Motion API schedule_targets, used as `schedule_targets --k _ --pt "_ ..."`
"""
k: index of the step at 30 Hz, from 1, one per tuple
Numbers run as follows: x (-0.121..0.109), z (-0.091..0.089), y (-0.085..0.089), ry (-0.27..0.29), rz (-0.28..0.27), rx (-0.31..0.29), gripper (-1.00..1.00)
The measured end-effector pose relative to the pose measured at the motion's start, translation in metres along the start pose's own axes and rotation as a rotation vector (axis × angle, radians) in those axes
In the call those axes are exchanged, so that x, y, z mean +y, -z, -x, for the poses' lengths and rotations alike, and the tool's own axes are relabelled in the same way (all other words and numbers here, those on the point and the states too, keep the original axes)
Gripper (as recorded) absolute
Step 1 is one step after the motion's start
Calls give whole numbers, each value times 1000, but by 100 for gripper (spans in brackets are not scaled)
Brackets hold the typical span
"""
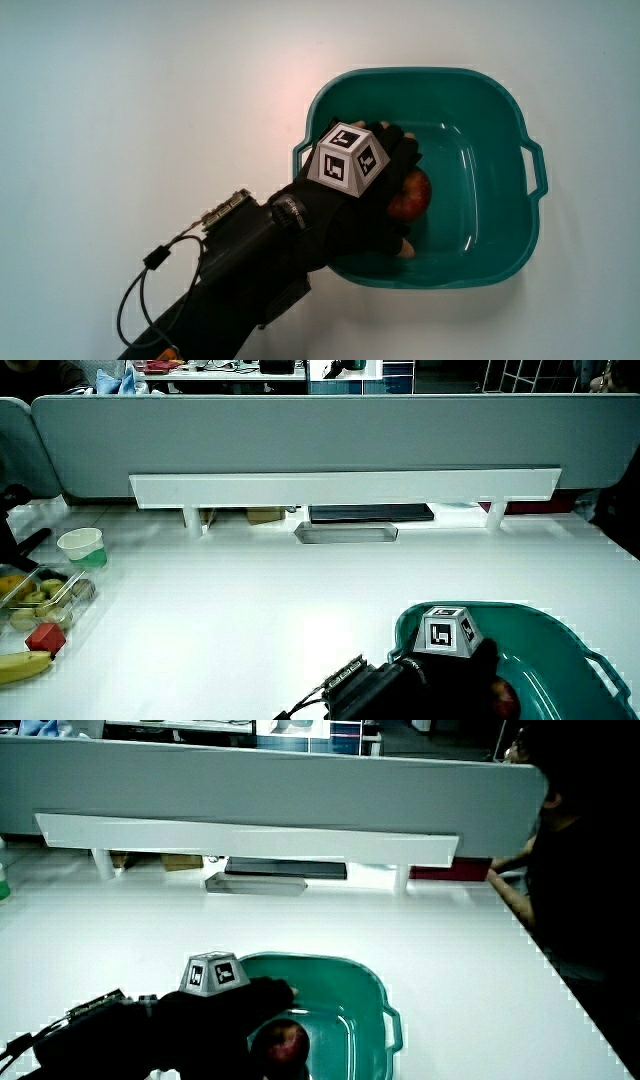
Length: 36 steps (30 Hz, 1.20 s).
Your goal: Pick apple from plate
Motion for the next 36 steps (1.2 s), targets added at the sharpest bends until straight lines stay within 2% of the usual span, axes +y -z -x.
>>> schedule_targets --k 5,10,14,18,27,36 --pt "3 0 3 -28 9 14 38" --pt "2 -2 4 -23 -48 39 62" --pt "2 -1 5 -29 -61 39 81" --pt "0 -4 4 -20 -71 62 100" --pt "-2 -5 7 -3 -118 75 100" --pt "-8 -8 5 54 -164 60 100"
